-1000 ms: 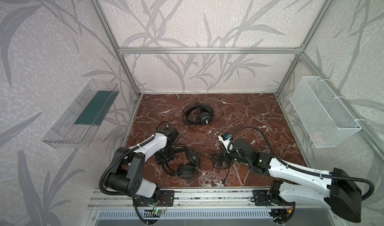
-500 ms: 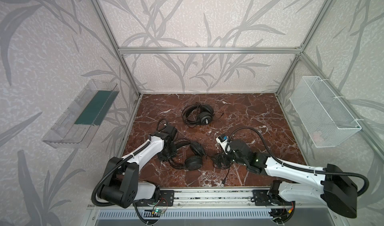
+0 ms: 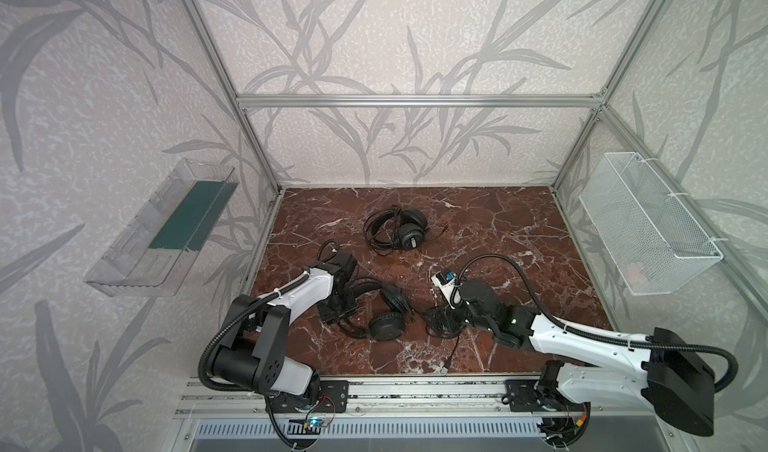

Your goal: Wrap the headphones

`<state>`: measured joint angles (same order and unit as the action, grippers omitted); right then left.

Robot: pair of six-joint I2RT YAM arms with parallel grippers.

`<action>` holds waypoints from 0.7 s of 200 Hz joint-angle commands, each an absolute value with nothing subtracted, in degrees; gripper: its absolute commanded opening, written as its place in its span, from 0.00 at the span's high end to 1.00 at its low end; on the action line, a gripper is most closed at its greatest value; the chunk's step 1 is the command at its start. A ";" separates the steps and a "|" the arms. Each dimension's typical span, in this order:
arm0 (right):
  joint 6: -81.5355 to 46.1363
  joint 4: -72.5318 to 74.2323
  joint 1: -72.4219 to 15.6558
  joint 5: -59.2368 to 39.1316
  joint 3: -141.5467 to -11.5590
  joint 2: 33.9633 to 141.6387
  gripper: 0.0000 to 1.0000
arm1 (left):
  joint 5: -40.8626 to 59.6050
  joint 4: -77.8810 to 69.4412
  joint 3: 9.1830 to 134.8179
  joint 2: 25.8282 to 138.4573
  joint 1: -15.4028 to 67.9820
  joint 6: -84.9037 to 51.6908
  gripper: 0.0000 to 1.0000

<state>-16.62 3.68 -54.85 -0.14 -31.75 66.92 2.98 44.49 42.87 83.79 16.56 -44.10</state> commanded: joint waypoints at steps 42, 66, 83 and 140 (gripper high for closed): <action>-15.84 4.89 -55.52 0.44 -31.91 66.09 0.01 | 1.37 43.72 43.93 85.78 16.87 -44.06 0.64; -15.73 4.83 -55.48 0.62 -31.90 65.92 0.01 | 1.81 43.89 44.39 84.49 16.88 -43.86 0.70; -15.64 5.00 -55.55 0.66 -31.82 65.92 0.01 | 1.91 44.12 44.65 83.12 16.88 -43.86 0.70; -15.50 5.02 -55.88 0.44 -32.08 66.27 0.01 | -3.06 51.64 52.14 85.15 16.92 -37.87 0.52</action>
